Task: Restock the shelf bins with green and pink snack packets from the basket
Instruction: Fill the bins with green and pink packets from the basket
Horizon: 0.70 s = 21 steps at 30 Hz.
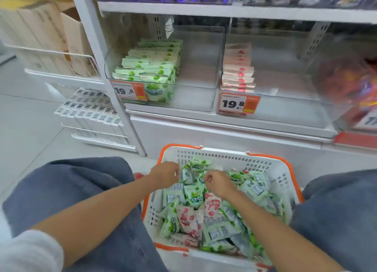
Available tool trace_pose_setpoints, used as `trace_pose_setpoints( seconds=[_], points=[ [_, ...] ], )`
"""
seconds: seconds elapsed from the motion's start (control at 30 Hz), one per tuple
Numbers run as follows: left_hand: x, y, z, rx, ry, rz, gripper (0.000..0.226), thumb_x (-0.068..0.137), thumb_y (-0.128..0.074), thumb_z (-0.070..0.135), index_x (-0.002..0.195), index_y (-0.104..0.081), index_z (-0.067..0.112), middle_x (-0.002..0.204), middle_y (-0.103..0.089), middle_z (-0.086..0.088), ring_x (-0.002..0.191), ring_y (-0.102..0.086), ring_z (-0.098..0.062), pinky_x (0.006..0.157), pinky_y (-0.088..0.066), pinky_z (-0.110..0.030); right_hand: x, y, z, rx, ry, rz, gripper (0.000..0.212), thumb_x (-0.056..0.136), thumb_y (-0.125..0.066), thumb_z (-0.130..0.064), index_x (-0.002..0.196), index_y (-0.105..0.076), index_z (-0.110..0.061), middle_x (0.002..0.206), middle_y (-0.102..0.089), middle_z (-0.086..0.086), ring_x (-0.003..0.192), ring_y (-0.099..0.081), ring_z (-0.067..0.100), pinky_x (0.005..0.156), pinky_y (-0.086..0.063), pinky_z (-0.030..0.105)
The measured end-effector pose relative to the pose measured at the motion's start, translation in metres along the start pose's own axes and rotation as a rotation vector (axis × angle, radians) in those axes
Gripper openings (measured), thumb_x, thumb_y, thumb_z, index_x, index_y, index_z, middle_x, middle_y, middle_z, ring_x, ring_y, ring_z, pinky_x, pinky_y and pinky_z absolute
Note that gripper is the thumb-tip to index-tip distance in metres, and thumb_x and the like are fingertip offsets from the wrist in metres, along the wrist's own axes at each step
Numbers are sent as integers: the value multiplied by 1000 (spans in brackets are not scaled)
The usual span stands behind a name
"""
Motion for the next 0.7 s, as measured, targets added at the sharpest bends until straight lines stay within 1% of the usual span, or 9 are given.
trace_pose_setpoints(
  seconds=[0.1, 0.23, 0.3, 0.4, 0.47, 0.53, 0.57, 0.63, 0.7],
  points=[
    [4, -51, -13, 179, 40, -309, 22, 96, -51, 26, 112, -61, 13, 125, -60, -6, 102, -54, -20, 93, -48, -35, -6, -20, 37, 15, -91, -25, 15, 90, -58, -10, 82, -66, -20, 83, -68, -3, 76, -65, 14, 78, -57, 40],
    [10, -96, -30, 261, 100, -416, 39, 94, -49, 13, 132, -48, 3, 120, -57, -10, 104, -58, -24, 84, -49, -33, 3, -24, 30, 65, -77, -32, 16, 92, -56, -10, 84, -63, -23, 85, -63, -7, 75, -66, 16, 72, -56, 33],
    [13, -110, -29, 244, 92, -411, 33, 95, -44, 7, 127, -48, 1, 110, -53, -9, 99, -55, -21, 76, -42, -28, 8, -26, 24, 97, -67, -36, 16, 92, -56, -9, 87, -63, -22, 86, -62, -7, 77, -66, 16, 75, -56, 33],
    [15, -124, -25, 279, 43, -366, 22, 99, -42, 8, 117, -53, 2, 109, -55, -10, 97, -54, -21, 75, -38, -25, 7, -30, 26, 126, -82, -49, 13, 92, -57, -9, 90, -65, -19, 88, -63, -4, 79, -64, 15, 75, -57, 33],
    [15, -126, -26, 255, 81, -318, 12, 99, -48, 12, 92, -56, 8, 95, -57, -3, 96, -56, -21, 76, -41, -26, 4, -31, 27, 123, -89, -69, 12, 93, -56, -10, 90, -65, -18, 87, -62, -5, 77, -62, 14, 71, -56, 32],
    [20, -123, -27, 206, 115, -281, 29, 96, -53, 8, 69, -45, 14, 75, -48, 2, 92, -61, -21, 78, -47, -27, 1, -31, 27, 122, -96, -83, 13, 93, -55, -10, 90, -65, -18, 86, -60, -7, 75, -62, 15, 67, -56, 32],
    [22, -114, -22, 191, 94, -250, 29, 95, -55, 6, 68, -46, 13, 73, -49, 0, 92, -64, -23, 80, -52, -30, 2, -29, 27, 123, -96, -70, 13, 93, -55, -10, 91, -65, -18, 87, -60, -7, 76, -63, 15, 69, -58, 34],
    [25, -85, -7, 185, 15, -188, 15, 96, -53, 7, 82, -58, 8, 84, -60, -8, 91, -65, -26, 83, -54, -36, 5, -18, 18, 144, -71, -14, 15, 91, -58, -9, 100, -66, -19, 98, -64, -5, 84, -64, 15, 79, -58, 36],
    [27, -46, 8, 97, -88, -125, 14, 100, -49, 13, 91, -58, 9, 89, -60, -4, 84, -59, -21, 78, -49, -34, 9, -1, 0, 241, -7, -32, 35, 86, -66, -7, 119, -61, -18, 115, -61, -4, 101, -60, 14, 87, -53, 31]
  ],
)
Point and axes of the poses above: each hand's wrist, its own x-axis towards the middle knuckle, its own y-axis out of the back of the hand, z = x × y, the point moved 2 cm from there along x, towards the middle knuckle
